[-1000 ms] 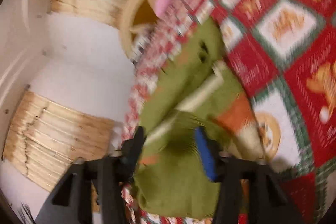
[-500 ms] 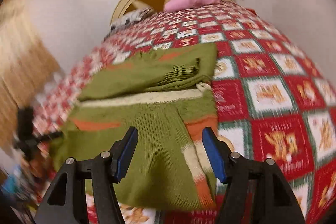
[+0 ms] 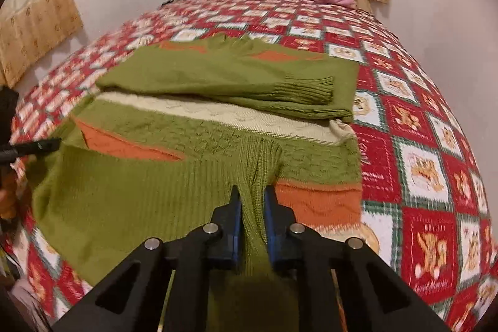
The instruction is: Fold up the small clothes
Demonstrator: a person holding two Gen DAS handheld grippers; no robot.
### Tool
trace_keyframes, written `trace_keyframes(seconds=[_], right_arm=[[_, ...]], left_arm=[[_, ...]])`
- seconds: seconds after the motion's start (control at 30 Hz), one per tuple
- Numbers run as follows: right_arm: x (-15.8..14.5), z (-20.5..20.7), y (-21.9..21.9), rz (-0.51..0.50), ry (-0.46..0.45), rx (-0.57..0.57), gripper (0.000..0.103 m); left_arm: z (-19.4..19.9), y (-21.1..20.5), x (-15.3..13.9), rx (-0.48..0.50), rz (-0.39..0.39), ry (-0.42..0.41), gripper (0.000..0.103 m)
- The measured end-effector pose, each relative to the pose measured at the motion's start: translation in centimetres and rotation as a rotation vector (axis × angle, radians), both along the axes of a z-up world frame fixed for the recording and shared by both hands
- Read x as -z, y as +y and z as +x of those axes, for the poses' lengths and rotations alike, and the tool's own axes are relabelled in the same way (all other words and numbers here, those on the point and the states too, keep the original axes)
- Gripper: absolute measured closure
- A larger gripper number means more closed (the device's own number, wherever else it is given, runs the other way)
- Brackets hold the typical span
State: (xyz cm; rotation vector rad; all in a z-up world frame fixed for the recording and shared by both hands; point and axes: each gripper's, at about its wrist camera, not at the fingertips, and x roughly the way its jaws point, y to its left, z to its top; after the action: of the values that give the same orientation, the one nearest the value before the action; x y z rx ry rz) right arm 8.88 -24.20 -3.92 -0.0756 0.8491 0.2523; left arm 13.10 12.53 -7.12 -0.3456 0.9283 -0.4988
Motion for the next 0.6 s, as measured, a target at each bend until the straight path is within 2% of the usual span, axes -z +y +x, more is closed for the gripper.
trace_keyframes(seconds=[0.17, 0.23, 0.37, 0.43, 0.47, 0.6], right_arm=[[-2.5, -2.1, -1.6, 0.135, -0.070, 0.089, 0.091], [-3.5, -2.6, -1.9, 0.159, -0.104, 0.117, 0.091], [-5.1, -2.6, -1.2, 0.113, -0.167, 0.147, 0.091], [-5.7, -2.5, -0.7, 0.081, -0.196, 0.148, 0.091], [-5.9, -2.4, -0.4, 0.072, -0.207, 0.145, 0.091], [-5.9, -2.2, 0.3, 0.044, -0.198, 0.123, 0.091]], left_arm=[[-0.6, 0.0, -1.4, -0.028, 0.025, -0.031, 0.095], [-0.5, 0.2, -2.1, -0.045, 0.027, -0.049, 0.095], [0.7, 0.2, -3.3, -0.099, 0.101, -0.091, 0.095], [1.5, 0.4, -3.5, -0.116, 0.088, -0.088, 0.095], [1.8, 0.5, -3.6, -0.113, 0.072, -0.083, 0.095], [1.9, 0.4, -3.2, -0.043, 0.091, -0.044, 0.095]])
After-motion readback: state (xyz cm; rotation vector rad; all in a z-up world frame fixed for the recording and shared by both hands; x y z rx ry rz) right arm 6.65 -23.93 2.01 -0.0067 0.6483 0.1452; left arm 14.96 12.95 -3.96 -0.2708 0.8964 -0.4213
